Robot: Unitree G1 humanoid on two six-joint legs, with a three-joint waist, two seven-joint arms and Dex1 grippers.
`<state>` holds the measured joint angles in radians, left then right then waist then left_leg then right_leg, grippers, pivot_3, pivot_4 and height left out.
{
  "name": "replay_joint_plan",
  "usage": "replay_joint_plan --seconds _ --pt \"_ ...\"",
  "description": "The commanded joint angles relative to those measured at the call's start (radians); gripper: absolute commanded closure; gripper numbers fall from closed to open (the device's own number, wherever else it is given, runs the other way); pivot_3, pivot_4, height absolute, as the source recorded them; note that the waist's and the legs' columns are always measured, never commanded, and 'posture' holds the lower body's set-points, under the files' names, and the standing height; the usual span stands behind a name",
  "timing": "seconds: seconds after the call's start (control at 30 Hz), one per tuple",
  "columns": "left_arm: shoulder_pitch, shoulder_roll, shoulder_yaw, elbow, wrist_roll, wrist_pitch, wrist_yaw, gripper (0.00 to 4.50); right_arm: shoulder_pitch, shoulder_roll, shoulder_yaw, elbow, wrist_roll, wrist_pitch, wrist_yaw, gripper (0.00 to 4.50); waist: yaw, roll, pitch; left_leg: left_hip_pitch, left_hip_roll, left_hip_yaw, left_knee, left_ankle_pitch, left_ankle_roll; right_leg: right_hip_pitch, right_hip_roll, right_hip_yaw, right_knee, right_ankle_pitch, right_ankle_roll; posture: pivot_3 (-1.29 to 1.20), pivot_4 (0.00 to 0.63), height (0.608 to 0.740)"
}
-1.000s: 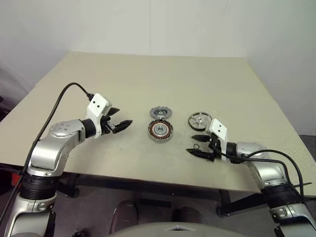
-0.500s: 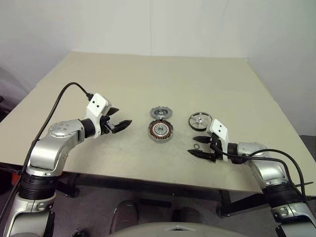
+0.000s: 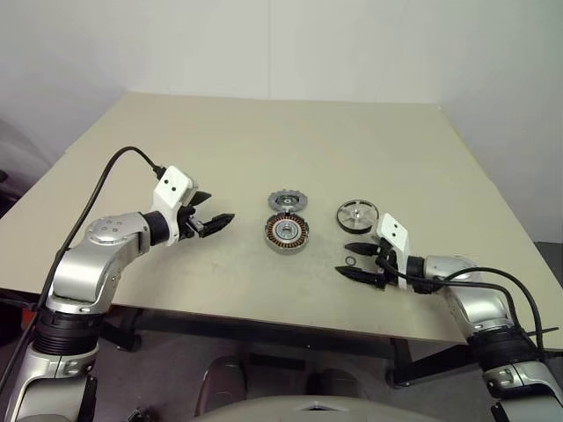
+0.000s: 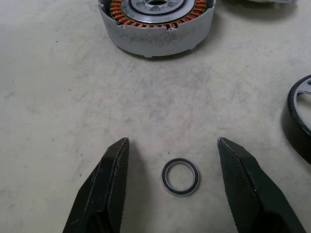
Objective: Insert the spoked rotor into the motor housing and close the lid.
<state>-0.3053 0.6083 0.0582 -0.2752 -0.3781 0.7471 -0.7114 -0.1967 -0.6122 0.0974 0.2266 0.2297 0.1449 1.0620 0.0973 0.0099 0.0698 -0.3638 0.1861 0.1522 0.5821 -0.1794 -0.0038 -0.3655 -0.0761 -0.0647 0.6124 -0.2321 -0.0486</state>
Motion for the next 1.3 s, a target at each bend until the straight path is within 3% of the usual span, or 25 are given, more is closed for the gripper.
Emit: replay_joint_plan --seconds 0.03,0.23,0.67,0.9,1.1,1.3 --pt "-0.020 0.017 0.017 -0.007 -0.002 -0.022 0.001 0.40 -0.014 -0.007 -0.028 0.046 -0.003 0.001 -0.010 1.86 0.001 0.000 0.000 0.000 0.000 0.000 0.000 0.000 0.000 0.000 0.000 0.000 0.000 0.000 0.000 0.00 0.000 0.740" --pt "-0.025 0.020 0.018 -0.001 -0.002 -0.026 0.000 0.40 -0.039 -0.004 -0.023 0.045 -0.002 0.010 -0.011 3.87 0.000 0.000 0.000 0.000 0.000 0.000 0.000 0.000 0.000 0.000 0.000 0.000 0.000 0.000 0.000 0.00 0.000 0.740" --pt "-0.024 0.021 0.019 0.000 -0.004 -0.027 0.003 0.40 -0.108 0.029 -0.042 0.018 0.046 0.055 -0.008 3.89 -0.001 0.000 0.000 0.000 0.000 0.000 0.000 0.000 0.000 -0.001 0.000 0.000 0.000 0.000 0.000 0.00 0.000 0.740" --pt "-0.024 0.020 0.016 0.006 -0.002 -0.032 0.002 0.40 -0.120 0.066 -0.083 -0.203 0.148 0.149 -0.046 3.89 -0.002 0.001 0.000 -0.003 0.000 0.000 0.000 0.000 0.000 -0.005 0.000 0.000 0.003 0.000 0.000 0.00 0.000 0.740" --pt "-0.020 0.028 0.023 0.008 0.000 -0.033 0.003 0.40 -0.189 0.113 -0.028 -0.140 0.105 0.145 -0.053 3.89 -0.002 0.001 0.000 -0.002 0.000 0.000 0.000 0.001 -0.001 -0.004 0.000 0.000 0.004 0.000 0.000 0.00 0.000 0.740" --pt "-0.022 0.028 0.028 0.004 -0.004 -0.025 0.012 0.40 -0.274 0.189 0.032 0.061 0.017 0.042 -0.067 3.89 -0.002 0.001 0.000 -0.003 0.000 0.000 0.000 0.001 -0.002 -0.006 0.000 0.000 0.006 0.000 0.000 0.00 0.000 0.740"
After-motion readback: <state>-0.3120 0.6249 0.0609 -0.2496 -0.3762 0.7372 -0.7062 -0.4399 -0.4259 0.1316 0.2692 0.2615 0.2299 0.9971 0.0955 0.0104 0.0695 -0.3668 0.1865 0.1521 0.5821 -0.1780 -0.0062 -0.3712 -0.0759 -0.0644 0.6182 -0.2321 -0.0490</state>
